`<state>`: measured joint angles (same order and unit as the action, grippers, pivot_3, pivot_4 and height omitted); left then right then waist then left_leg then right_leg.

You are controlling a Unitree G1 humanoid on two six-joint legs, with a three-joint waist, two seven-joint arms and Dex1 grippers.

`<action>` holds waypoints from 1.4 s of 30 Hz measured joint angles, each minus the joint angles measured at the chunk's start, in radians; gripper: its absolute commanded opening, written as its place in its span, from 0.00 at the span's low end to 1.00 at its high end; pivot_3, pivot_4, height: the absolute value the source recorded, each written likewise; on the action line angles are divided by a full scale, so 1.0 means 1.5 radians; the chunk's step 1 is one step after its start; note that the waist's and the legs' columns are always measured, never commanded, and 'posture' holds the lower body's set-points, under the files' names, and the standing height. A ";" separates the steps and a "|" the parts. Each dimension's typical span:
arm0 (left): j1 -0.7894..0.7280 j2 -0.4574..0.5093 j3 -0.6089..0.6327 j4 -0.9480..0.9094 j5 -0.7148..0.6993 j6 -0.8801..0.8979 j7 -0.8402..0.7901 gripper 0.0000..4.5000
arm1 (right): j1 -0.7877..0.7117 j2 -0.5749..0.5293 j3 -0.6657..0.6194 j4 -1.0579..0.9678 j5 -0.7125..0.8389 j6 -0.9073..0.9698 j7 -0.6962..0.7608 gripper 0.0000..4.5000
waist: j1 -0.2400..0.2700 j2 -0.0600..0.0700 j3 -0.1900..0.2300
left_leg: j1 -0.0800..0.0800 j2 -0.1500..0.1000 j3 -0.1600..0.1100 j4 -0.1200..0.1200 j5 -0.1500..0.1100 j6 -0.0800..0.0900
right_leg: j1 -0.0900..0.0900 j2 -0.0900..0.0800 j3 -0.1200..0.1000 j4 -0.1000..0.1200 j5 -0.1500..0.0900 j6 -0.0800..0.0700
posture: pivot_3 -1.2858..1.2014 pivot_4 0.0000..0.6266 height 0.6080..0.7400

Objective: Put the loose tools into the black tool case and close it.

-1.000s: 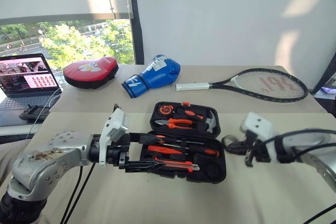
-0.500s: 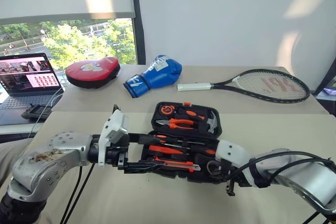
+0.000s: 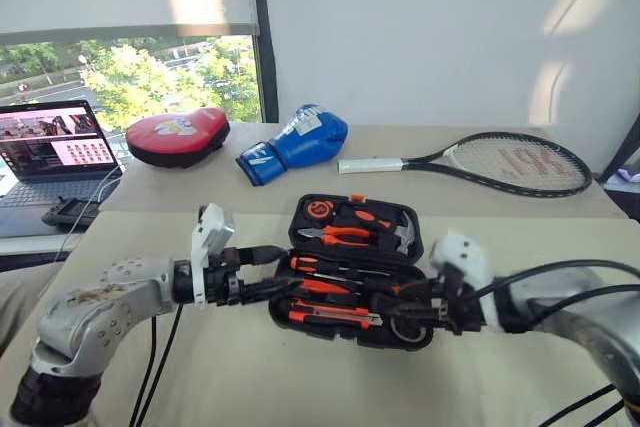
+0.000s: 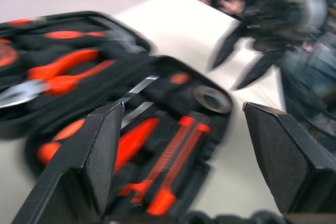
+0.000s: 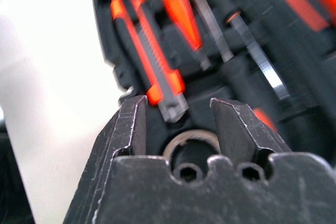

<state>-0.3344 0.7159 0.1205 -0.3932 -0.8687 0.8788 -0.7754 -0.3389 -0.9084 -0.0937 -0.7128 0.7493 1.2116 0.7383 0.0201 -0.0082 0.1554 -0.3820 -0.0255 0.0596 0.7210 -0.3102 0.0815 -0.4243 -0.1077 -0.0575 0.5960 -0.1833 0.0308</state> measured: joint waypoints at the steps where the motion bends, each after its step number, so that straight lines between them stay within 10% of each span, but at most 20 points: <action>1: -0.024 -0.020 -0.001 0.021 0.018 0.003 0.038 0.86 | -0.005 0.016 -0.003 0.011 0.000 0.003 -0.018 0.52 | 0.001 0.000 0.000 | 0.000 0.000 0.000 0.000 0.000 0.000 | 0.000 0.000 0.000 0.000 0.000 0.000 | 0.52 0.24 1.00; 9: -0.216 -0.136 -0.077 0.236 0.167 0.065 0.244 0.86 | -0.169 0.139 0.005 0.287 -0.134 0.011 -0.223 0.52 | -0.001 -0.001 0.000 | -0.001 -0.006 0.001 -0.002 0.004 0.001 | -0.003 -0.001 0.002 0.002 0.003 -0.001 | 0.52 0.24 1.00; 20: -0.387 -0.196 -0.095 0.581 0.280 0.067 0.244 0.86 | -0.274 0.196 0.032 0.563 -0.197 -0.007 -0.211 0.52 | -0.014 -0.001 0.000 | -0.005 -0.006 0.002 -0.006 0.007 -0.001 | -0.010 -0.002 0.001 0.007 0.002 0.001 | 0.52 0.24 1.00; 31: -0.431 -0.228 -0.098 0.675 0.322 0.038 0.152 0.05 | -0.292 0.218 0.044 0.630 -0.216 -0.032 -0.170 0.00 | -0.017 -0.001 0.000 | -0.002 -0.007 0.002 -0.005 0.008 -0.002 | -0.008 -0.003 0.003 0.010 0.001 0.002 | 0.52 0.24 1.00; 42: -0.343 -0.242 -0.088 0.615 0.374 -0.216 0.076 0.02 | -0.180 0.218 0.045 0.550 -0.292 -0.289 -0.140 0.00 | -0.016 -0.001 0.000 | -0.006 -0.008 0.002 -0.005 0.009 -0.002 | -0.012 -0.004 0.004 0.011 0.003 0.000 | 0.52 0.24 1.00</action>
<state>-0.8490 0.3526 -0.0114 0.5297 -0.3070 0.5551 -0.6608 -0.6087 -0.5821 -0.0264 0.1130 0.3116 0.7782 0.5288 -0.0035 -0.0100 0.1559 -0.3908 -0.0368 0.0626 0.7131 -0.2974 0.0782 -0.4428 -0.1139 -0.0521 0.6120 -0.1791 0.0314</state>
